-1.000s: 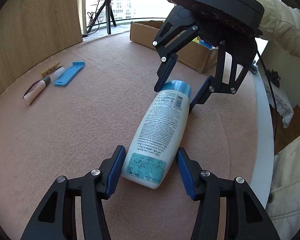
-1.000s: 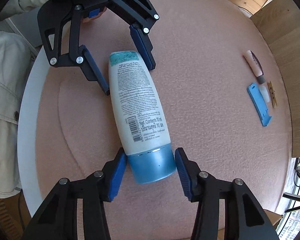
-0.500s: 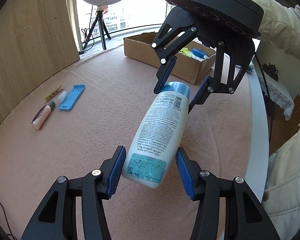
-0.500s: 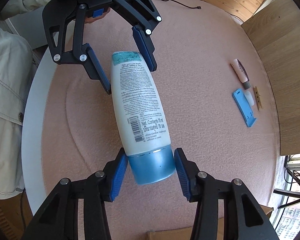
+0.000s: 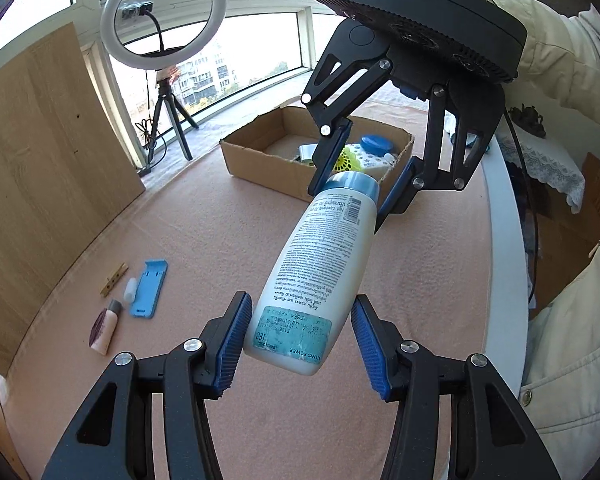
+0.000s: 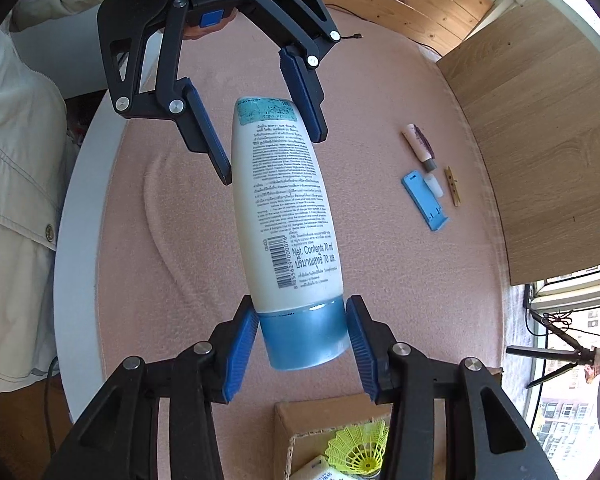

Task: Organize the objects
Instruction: 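Carry the lotion bottle into the box with both grippers and open them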

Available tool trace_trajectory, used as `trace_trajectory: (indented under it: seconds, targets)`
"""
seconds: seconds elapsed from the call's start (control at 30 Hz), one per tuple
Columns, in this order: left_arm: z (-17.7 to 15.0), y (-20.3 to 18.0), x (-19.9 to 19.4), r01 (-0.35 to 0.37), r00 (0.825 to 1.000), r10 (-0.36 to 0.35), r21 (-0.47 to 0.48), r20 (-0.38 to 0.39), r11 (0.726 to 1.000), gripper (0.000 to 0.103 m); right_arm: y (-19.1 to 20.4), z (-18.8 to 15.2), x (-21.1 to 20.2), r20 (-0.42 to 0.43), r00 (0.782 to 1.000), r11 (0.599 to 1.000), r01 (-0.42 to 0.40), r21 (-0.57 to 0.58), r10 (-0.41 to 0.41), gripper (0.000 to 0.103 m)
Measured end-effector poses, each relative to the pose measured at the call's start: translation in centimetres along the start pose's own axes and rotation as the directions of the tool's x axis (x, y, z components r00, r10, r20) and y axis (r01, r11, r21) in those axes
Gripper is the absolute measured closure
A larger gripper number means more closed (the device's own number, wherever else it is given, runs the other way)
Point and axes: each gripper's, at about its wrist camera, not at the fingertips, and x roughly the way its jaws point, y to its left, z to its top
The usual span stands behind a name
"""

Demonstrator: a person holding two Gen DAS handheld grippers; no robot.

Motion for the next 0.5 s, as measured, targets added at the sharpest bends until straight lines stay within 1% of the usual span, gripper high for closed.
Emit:
trace_trajectory:
  seconds: [0.13,0.27,0.5]
  targets:
    - [2.9,-0.7,1.4,0.016,1.000,-0.016,0.050,0.007,0.999,0.048,-0.5,-2.2,-1.3,-0.007,0.999,0.999,0.032,0.040,-0.032,0.062]
    - [5.6,-1.5,3.3,0.043,0.999,-0.044,0.092,0.014,0.995,0.048,-0.5,-5.2,-2.7,-0.025,0.998,0.994,0.061,0.087,-0.059,0.062]
    - [10.6,-2.9,7.2,0.094,0.995,-0.099,0.167,0.023,0.982,0.047,-1.2,-10.3,-4.5,-0.062,0.994,0.980,0.100,0.172,-0.091,0.062]
